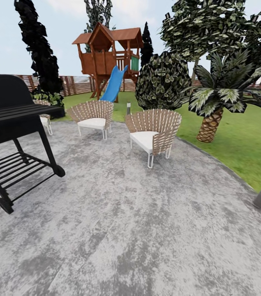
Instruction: Pick up the pesticide atomizer in the garden and spray insectifuge to fully cover both potted plants in the garden.
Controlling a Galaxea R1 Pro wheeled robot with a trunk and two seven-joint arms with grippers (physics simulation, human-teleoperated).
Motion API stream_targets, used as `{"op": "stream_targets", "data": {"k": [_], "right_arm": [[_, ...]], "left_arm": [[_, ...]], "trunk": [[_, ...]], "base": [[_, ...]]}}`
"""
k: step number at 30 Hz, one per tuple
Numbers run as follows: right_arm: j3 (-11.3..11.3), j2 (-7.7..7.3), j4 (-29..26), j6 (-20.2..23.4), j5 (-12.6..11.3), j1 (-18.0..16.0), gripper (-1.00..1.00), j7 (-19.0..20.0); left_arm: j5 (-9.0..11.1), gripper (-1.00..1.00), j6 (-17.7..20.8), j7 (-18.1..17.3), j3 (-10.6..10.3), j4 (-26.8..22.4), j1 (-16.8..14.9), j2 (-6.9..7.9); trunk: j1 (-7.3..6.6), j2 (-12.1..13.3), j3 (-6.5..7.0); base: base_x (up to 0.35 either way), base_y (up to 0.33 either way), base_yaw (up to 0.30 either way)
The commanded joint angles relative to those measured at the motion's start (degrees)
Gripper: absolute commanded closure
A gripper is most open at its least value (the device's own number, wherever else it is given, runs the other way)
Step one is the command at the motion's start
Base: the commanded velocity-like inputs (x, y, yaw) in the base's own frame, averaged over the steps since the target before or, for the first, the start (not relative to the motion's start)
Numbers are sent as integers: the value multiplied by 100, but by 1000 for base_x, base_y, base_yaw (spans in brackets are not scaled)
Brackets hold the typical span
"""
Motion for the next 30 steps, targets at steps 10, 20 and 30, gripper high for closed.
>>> {"op": "stream_targets", "data": {"k": [10, 20, 30], "right_arm": [[-4, 1, 6, -19, -2, -5, -100, -2], [-4, 1, 6, -19, -2, -5, -100, -2], [-4, 1, 6, -19, 5, -5, -100, -2]], "left_arm": [[3, -100, -18, -4, 1, 2, -1, 1], [3, -100, -18, -4, 1, 6, -1, 1], [3, -100, -18, -4, 1, 5, -1, 1]], "trunk": [[220, -405, -185], [439, -806, -364], [659, -1207, -544]], "base": [[0, 0, -300], [0, 0, -300], [0, 0, -300]]}}
